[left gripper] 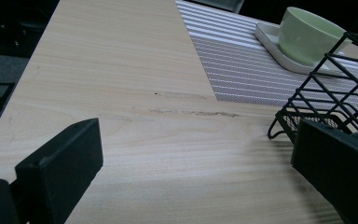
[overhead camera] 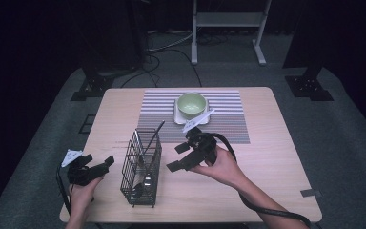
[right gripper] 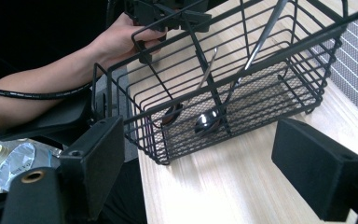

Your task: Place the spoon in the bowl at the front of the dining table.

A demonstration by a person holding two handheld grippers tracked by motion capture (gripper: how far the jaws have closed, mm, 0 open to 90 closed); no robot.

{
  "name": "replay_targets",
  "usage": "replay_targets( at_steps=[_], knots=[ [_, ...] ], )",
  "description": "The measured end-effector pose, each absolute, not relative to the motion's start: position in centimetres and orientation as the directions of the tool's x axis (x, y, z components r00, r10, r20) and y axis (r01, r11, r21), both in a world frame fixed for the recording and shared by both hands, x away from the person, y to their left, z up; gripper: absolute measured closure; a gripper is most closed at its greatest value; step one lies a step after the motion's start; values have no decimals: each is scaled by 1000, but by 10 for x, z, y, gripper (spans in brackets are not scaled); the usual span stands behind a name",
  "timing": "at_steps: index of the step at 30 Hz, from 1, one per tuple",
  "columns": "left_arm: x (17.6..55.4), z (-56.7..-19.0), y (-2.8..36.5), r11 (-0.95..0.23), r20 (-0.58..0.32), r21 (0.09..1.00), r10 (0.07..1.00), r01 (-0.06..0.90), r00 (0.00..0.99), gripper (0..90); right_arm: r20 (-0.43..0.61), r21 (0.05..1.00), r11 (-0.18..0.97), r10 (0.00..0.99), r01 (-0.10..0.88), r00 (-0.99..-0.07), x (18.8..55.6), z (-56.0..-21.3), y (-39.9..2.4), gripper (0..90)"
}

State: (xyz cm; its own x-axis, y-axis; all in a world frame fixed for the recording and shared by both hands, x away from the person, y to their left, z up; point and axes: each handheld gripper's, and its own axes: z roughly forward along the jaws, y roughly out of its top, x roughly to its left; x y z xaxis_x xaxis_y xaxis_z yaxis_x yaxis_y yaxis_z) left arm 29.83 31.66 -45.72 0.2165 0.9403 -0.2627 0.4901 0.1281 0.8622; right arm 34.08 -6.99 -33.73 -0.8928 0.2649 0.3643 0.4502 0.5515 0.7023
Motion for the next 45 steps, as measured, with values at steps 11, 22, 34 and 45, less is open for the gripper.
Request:
replay_targets(
  at_steps=[11, 22, 34, 45],
  knots=[
    [298, -456, 316, 134, -270, 862, 938, 489, 219, 10, 374, 685, 574, 250, 448, -893, 345, -335, -48, 164],
    [298, -456, 317, 151, -290, 858, 932, 490, 219, 10, 387, 668, 591, 243, 452, -889, 351, -339, -33, 289],
    [298, -456, 317, 148, -286, 858, 934, 492, 216, 10, 447, 661, 562, 238, 497, -863, 363, -342, -27, 535],
    [298, -455, 319, 158, -288, 860, 935, 486, 206, 10, 456, 646, 563, 258, 516, -852, 366, -343, -22, 772]
  ],
)
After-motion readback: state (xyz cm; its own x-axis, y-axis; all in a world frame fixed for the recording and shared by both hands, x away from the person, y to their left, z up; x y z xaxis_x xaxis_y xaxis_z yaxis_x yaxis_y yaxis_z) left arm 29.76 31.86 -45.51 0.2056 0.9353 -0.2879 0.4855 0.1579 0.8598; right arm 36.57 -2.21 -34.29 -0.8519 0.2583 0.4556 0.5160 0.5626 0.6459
